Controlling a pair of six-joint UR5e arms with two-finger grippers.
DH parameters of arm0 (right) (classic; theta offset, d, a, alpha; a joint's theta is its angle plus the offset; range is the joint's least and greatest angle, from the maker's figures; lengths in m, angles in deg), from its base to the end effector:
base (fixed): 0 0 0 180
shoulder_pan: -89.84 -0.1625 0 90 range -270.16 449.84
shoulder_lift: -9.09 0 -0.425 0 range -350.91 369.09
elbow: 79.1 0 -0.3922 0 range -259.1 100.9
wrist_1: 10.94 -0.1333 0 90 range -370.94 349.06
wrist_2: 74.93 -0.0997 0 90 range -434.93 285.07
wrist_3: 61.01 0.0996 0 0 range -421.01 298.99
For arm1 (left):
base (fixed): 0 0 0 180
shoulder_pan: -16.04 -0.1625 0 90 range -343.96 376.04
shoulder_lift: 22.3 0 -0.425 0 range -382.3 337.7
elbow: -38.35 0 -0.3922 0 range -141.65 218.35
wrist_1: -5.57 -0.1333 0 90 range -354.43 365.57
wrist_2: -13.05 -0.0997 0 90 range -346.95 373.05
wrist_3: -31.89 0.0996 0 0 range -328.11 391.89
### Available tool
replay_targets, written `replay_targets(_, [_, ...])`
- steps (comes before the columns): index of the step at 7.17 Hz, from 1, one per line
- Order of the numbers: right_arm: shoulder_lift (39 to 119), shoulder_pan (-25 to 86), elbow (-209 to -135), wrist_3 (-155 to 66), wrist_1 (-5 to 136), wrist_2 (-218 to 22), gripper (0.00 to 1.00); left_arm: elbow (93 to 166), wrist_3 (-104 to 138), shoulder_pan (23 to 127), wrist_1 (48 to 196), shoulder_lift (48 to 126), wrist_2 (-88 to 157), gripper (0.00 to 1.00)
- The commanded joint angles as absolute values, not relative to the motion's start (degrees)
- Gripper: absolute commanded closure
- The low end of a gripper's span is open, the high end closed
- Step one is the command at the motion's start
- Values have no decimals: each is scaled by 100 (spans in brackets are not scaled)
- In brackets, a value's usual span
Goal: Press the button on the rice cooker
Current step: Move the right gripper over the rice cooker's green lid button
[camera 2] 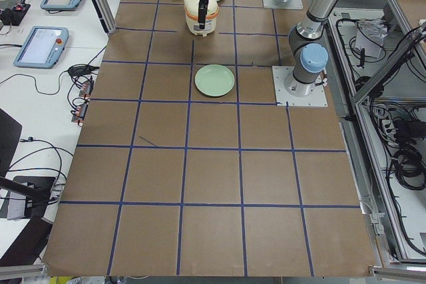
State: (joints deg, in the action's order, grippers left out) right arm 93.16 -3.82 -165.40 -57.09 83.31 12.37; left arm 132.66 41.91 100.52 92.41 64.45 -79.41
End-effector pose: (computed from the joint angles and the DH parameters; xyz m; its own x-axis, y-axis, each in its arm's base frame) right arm 0.1721 -0.5290 0.4741 -0.9988 0.0029 -0.0494 0.0045 0.9995 -0.0319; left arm -0.0831 -0.4815 0.4838 -0.9959 0.0769 -0.0486 0.0783 0.9965 -0.0286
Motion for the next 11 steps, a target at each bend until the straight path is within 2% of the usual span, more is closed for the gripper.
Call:
replay_targets(1, [9172, -1059, -16549, -4716, 8554, 1235, 16, 13266, 4191, 10050, 9241, 6445, -7941, 0])
replay_targets(2, [9136, -1158, -16549, -4730, 8539, 1173, 55, 13266, 4191, 10050, 9241, 6445, -7941, 0])
replay_targets(3, [9014, -1159, -16619, -4922, 8513, 973, 80, 13266, 4191, 10050, 9241, 6445, -7941, 0])
replay_targets(4, [8839, -1159, -16802, -5272, 8556, 962, 90, 13266, 4191, 10050, 9241, 6445, -7941, 0])
replay_targets(5, [8793, -1159, -16882, -5301, 8652, 971, 92, 13266, 4191, 10050, 9241, 6445, -7941, 0])
replay_targets(11, [8477, -1097, -16918, -5565, 8978, 1103, 93, 13266, 4191, 10050, 9241, 6445, -7941, 0])
